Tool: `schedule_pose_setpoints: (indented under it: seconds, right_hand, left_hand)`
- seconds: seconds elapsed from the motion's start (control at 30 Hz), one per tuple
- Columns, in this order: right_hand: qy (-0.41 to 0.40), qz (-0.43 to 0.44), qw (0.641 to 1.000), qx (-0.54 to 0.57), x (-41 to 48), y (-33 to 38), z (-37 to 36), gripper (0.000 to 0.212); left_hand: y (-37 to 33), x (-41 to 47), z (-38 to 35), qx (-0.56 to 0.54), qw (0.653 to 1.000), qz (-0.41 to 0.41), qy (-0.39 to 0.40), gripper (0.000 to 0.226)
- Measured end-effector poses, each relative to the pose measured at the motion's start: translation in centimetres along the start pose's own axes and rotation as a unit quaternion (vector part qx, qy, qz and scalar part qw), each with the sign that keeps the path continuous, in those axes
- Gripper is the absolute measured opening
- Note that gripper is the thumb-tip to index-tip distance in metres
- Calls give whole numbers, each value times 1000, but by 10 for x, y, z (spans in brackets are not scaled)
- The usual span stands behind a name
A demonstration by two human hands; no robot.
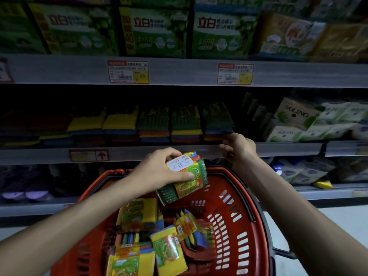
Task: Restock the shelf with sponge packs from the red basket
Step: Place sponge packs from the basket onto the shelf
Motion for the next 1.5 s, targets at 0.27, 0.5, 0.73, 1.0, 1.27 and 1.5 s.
schedule_pose_setpoints:
  seconds: [0.27,0.5,0.73,1.0,1.27,1.5]
  right_hand:
    - [50,14,998,-25,-1,3,-4,17]
    - [64,19,996,-66,-6,-6,-4,17]
    - [101,28,989,-99,-28,-17,-42,16]
    - [99,19,991,-84,-34,-25,-59,16]
    - [87,-5,994,-70,-26,-24,-43,14]
    - [5,-12,999,35,-8,-10,-6,16]
  left_hand:
    - [-1,3,4,1,1000,-4,-5,62]
    - [2,3,5,17,1000,1,-2,61]
    - [17,1,2,94,995,23,24,66]
    - [26,-2,-2,108,993,32,33,70]
    - [23,1,-3,109,993,29,38,70]
    - [21,8,-2,100,994,27,35,69]
Point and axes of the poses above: each hand's wrist, its own x-axis towards the middle knuckle, its own z-axis out of the back of the hand, y = z × x, the point moved 10 cm from there along x, towards the middle knuckle, and after that the axes turned 8 degrees about -y, right-handed, at the moved point
